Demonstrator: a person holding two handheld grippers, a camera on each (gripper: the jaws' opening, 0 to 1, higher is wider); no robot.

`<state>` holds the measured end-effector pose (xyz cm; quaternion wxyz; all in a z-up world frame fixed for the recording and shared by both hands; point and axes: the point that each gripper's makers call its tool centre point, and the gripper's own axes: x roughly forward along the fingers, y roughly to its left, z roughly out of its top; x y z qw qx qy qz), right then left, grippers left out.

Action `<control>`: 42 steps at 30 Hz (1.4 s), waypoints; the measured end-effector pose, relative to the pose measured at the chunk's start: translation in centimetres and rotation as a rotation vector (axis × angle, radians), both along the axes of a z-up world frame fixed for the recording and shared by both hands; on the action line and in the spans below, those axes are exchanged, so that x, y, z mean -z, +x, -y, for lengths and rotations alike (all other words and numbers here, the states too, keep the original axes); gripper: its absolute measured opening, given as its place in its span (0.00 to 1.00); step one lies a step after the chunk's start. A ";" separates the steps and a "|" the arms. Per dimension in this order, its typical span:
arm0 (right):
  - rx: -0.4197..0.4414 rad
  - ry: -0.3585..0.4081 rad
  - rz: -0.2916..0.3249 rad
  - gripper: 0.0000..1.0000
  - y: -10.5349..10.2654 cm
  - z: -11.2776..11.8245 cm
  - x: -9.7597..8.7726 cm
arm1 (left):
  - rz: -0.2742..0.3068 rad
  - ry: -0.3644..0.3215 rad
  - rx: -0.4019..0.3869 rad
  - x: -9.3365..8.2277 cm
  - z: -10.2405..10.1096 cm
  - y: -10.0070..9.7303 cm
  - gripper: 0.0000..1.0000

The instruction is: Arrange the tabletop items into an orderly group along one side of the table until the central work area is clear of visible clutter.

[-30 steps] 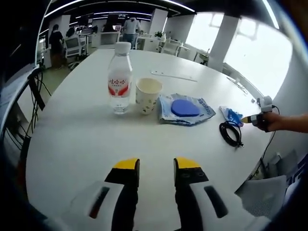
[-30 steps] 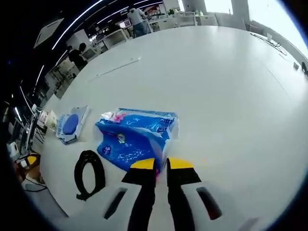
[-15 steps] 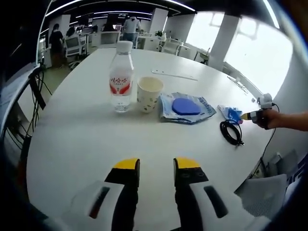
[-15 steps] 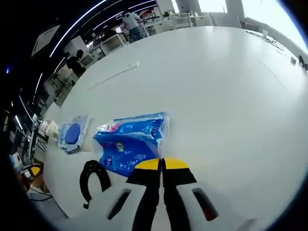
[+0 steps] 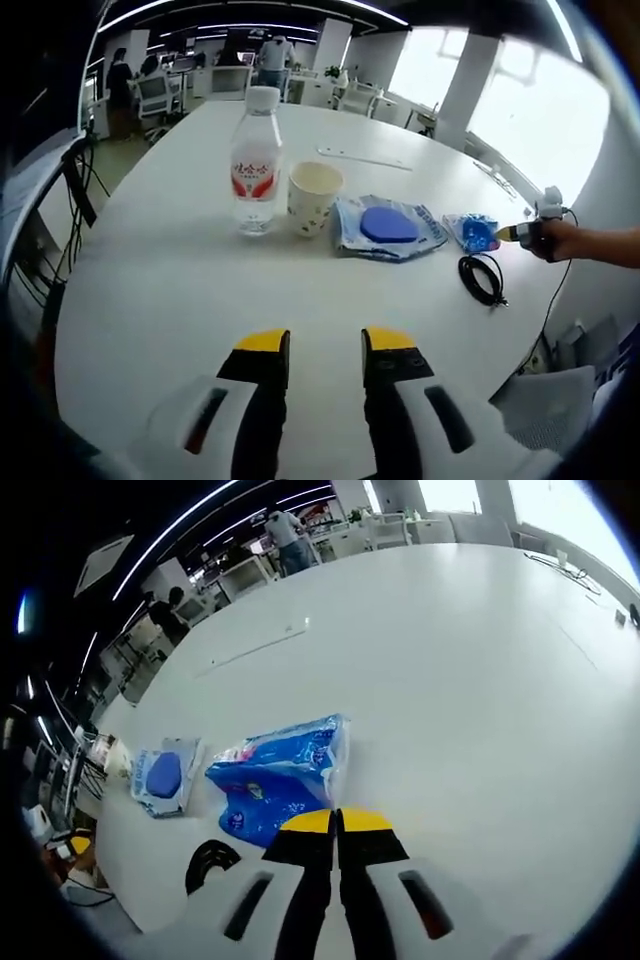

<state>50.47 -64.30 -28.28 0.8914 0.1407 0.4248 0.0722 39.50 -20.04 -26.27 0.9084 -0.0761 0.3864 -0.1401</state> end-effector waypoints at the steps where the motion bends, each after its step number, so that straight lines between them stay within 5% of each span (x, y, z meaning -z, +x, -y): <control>1: -0.008 -0.003 0.003 0.00 0.2 -0.1 -0.1 | 0.000 -0.001 -0.004 0.0 -0.1 0.0 0.27; 22: -0.091 -0.013 0.008 0.00 2.3 -2.2 -0.2 | 0.010 0.005 -0.012 -0.4 -0.5 0.2 0.29; 42: -0.127 -0.013 -0.021 0.00 2.0 -3.5 0.3 | 0.001 0.011 -0.014 -0.2 -0.8 0.3 0.29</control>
